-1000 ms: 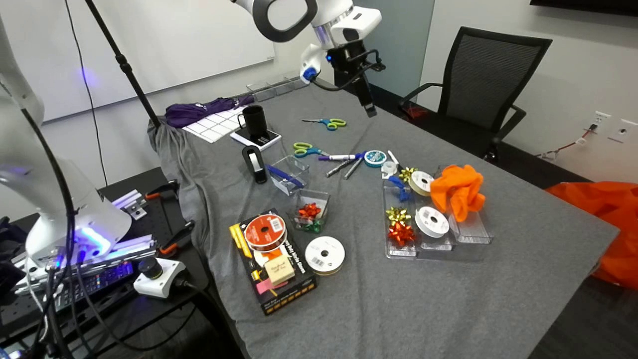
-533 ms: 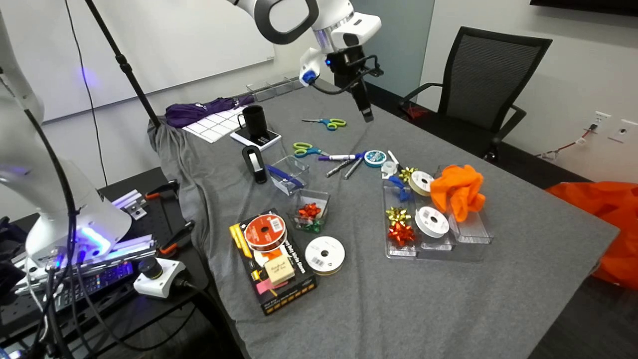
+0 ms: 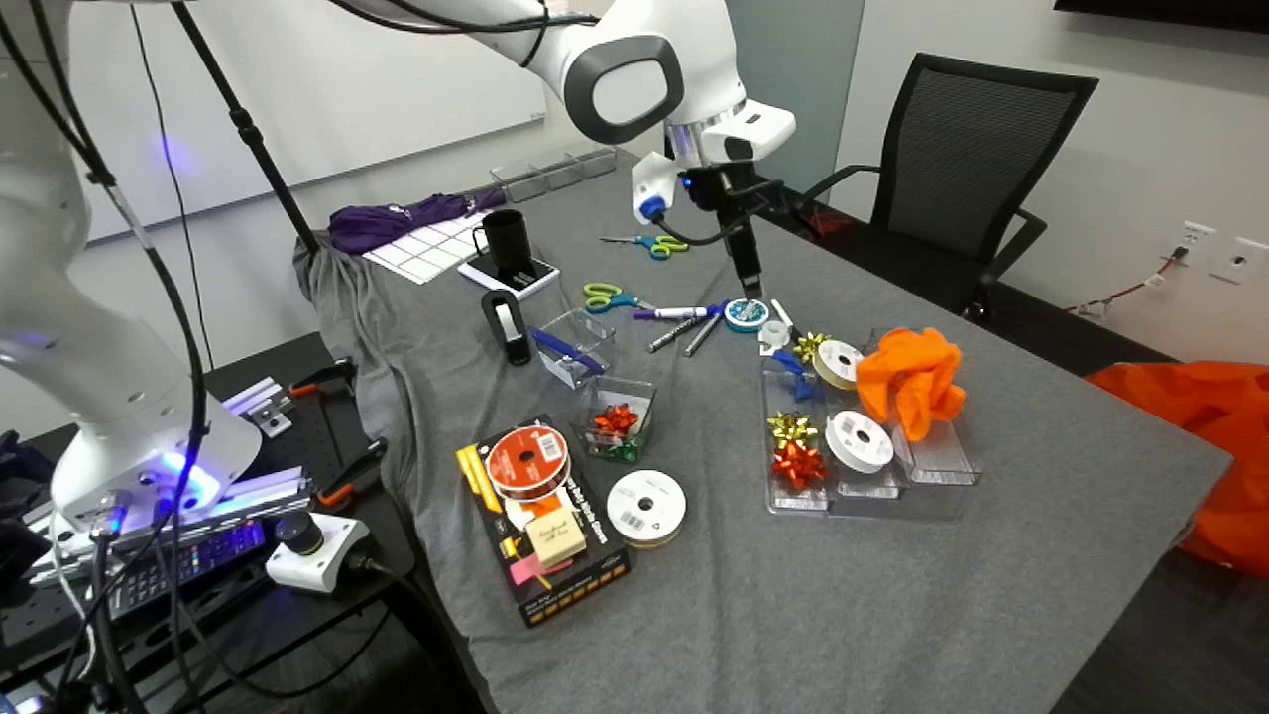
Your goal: Put the gold ribbon in the container at the front.
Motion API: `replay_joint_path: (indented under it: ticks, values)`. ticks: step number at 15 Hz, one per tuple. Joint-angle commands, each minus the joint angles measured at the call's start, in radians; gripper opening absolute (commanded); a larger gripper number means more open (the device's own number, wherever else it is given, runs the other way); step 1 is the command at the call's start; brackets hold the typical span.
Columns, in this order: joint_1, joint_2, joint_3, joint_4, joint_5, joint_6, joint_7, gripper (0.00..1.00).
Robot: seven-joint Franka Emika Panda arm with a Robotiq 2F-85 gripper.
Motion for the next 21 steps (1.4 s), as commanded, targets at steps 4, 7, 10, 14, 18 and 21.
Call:
replay_joint_path:
  ticks: [4, 7, 10, 14, 18, 21]
  values:
    - [-0.104, 0.209, 0.006, 0.217, 0.004, -0.013, -0.107, 1.00]
    - [-0.136, 0.287, 0.000, 0.299, 0.003, -0.047, -0.113, 1.00]
    - [-0.140, 0.358, -0.012, 0.353, -0.007, -0.052, -0.089, 1.00]
    - [-0.147, 0.434, -0.006, 0.412, 0.002, -0.045, -0.083, 1.00]
    - [-0.161, 0.503, 0.002, 0.473, 0.003, -0.016, -0.099, 1.00]
    - [-0.177, 0.540, 0.009, 0.512, 0.004, -0.004, -0.120, 1.00]
